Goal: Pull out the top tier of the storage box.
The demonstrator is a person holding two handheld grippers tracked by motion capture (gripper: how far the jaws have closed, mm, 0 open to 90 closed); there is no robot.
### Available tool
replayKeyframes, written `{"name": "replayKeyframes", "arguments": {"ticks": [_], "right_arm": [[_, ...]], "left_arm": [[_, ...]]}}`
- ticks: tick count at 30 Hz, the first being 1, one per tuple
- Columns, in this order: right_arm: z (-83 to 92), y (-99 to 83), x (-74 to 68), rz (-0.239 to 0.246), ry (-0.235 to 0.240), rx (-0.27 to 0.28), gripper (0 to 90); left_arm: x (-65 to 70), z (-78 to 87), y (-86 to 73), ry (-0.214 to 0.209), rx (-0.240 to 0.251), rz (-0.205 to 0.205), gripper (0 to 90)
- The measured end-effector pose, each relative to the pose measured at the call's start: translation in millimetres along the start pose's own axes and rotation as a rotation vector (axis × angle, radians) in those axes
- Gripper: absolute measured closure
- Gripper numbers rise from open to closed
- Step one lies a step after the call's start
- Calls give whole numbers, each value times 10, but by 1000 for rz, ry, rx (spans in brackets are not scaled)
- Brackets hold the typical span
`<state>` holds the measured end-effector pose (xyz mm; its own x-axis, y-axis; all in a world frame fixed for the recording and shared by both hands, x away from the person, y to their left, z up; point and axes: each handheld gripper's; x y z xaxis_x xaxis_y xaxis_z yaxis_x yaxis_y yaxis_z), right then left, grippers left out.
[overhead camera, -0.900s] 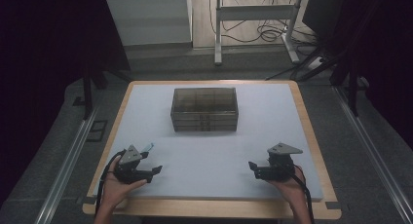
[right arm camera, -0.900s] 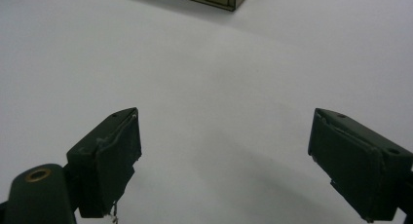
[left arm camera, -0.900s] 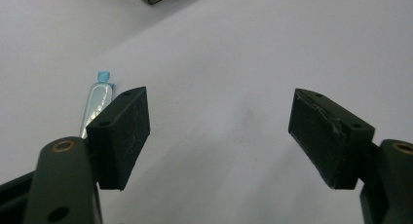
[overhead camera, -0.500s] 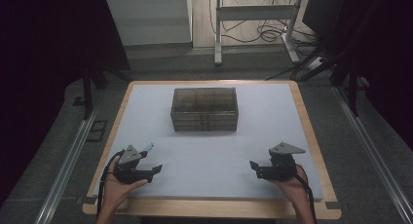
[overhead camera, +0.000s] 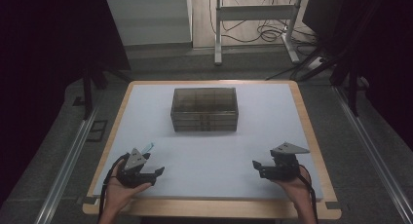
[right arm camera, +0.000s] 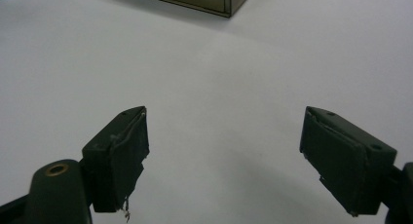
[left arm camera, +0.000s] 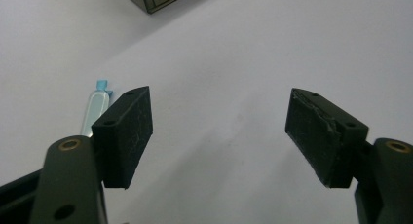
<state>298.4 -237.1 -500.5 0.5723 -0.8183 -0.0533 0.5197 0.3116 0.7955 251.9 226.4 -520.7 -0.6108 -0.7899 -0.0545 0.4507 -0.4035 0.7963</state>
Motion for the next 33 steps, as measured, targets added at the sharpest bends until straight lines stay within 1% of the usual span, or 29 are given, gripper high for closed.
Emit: {"name": "replayKeyframes", "arguments": {"ticks": [4, 6, 7, 8, 10, 12, 14, 15, 18, 22, 26, 28, 29, 33], "right_arm": [[-20, -2, -10, 9, 10, -8, 188], [-23, -16, -18, 14, 35, -13, 208], [-23, -16, -18, 14, 35, -13, 208], [-19, -19, -25, 34, 39, -4, 227], [0, -10, -18, 43, 43, 4, 228], [13, -9, -12, 40, 42, 7, 228], [27, -16, 6, 35, 33, 9, 228], [33, -23, 17, 31, 26, 8, 228], [38, -35, 48, 19, 28, 8, 228], [32, -44, 71, 10, 23, 0, 228], [38, -46, 63, 7, 15, -1, 228], [36, -43, 48, 6, 16, -1, 228], [31, -41, 42, 10, 15, -3, 228], [8, -38, 18, 17, 16, -8, 227]], "left_arm": [[8, 23, 48, 17, 1, -30, 280], [8, 21, 69, 29, 0, -36, 292], [8, 21, 69, 29, 0, -36, 296], [8, 15, 76, 33, -4, -35, 301], [20, 2, 88, 42, 3, -15, 320], [30, -18, 104, 45, -10, -24, 322], [33, -28, 121, 55, -19, -43, 323], [31, -35, 126, 54, -18, -43, 323], [35, -75, 138, 49, -28, -50, 327], [48, -115, 192, 25, -55, -97, 336], [30, -120, 260, 21, -86, -118, 352], [25, -114, 295, 17, -104, -137, 354], [21, -113, 310, 20, -110, -148, 354], [12, -107, 352, 39, -127, -170, 357]]}}
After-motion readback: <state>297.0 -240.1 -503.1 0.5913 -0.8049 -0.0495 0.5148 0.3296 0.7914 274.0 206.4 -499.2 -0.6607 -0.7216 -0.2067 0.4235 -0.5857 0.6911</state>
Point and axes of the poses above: each handheld gripper's, and its own axes: z roughly backward along the jaws, y roughly out of its top, x roughly to its right, and after that the axes turned 2 degrees about x, right-handed
